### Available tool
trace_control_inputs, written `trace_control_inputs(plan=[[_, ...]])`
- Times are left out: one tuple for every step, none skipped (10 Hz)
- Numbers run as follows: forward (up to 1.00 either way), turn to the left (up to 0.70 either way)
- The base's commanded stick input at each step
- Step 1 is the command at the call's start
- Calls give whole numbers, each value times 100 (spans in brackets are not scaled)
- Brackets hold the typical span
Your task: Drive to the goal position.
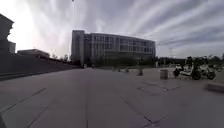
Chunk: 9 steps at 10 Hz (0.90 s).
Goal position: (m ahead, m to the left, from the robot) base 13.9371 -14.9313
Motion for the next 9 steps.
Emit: trace_control_inputs(plan=[[85, 0], [85, 0], [85, 0], [85, 0], [85, 0], [85, -1], [85, -4], [85, -33], [85, -9]])
